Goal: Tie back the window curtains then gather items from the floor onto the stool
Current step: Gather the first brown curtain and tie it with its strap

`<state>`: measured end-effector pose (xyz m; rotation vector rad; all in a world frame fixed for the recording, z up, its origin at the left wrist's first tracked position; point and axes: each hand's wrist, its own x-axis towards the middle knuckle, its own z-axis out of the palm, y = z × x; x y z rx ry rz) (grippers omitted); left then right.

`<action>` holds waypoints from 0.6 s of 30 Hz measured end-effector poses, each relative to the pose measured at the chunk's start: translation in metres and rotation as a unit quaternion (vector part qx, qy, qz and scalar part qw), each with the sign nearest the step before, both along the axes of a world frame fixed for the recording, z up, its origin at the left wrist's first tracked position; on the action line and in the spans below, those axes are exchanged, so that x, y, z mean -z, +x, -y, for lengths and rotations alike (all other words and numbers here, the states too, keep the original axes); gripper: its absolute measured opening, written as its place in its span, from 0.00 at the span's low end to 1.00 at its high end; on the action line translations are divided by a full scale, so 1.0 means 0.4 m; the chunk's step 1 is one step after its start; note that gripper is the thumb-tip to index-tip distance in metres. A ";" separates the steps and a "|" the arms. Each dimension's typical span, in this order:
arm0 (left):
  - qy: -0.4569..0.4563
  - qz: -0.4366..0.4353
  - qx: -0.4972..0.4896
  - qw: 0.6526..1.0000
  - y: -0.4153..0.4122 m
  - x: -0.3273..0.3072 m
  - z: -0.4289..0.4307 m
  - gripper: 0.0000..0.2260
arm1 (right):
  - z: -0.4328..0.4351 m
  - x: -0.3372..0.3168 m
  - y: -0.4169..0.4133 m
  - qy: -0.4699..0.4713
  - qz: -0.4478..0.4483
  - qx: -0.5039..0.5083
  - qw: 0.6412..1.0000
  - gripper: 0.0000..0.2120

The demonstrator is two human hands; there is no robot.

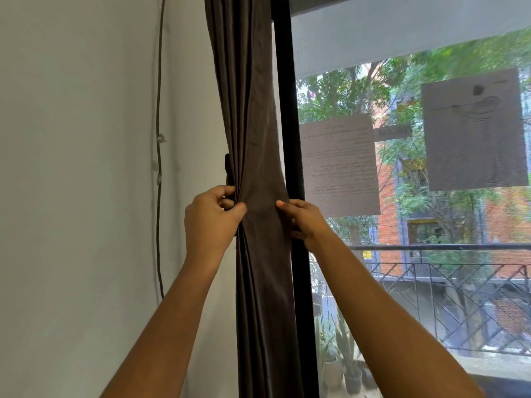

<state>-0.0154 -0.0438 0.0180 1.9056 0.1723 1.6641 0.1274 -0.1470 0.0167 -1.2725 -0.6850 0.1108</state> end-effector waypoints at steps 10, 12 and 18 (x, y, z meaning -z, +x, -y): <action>-0.026 0.025 0.017 0.999 0.048 -0.079 0.047 0.12 | 0.056 -0.051 -0.057 0.063 0.245 0.305 0.918 0.07; -0.015 0.048 0.009 0.999 0.049 -0.068 0.056 0.14 | 0.068 -0.046 -0.091 0.061 0.317 0.354 0.878 0.07; -0.012 0.085 0.024 0.996 0.049 -0.083 0.062 0.13 | 0.063 -0.053 -0.163 0.050 0.436 0.366 0.820 0.10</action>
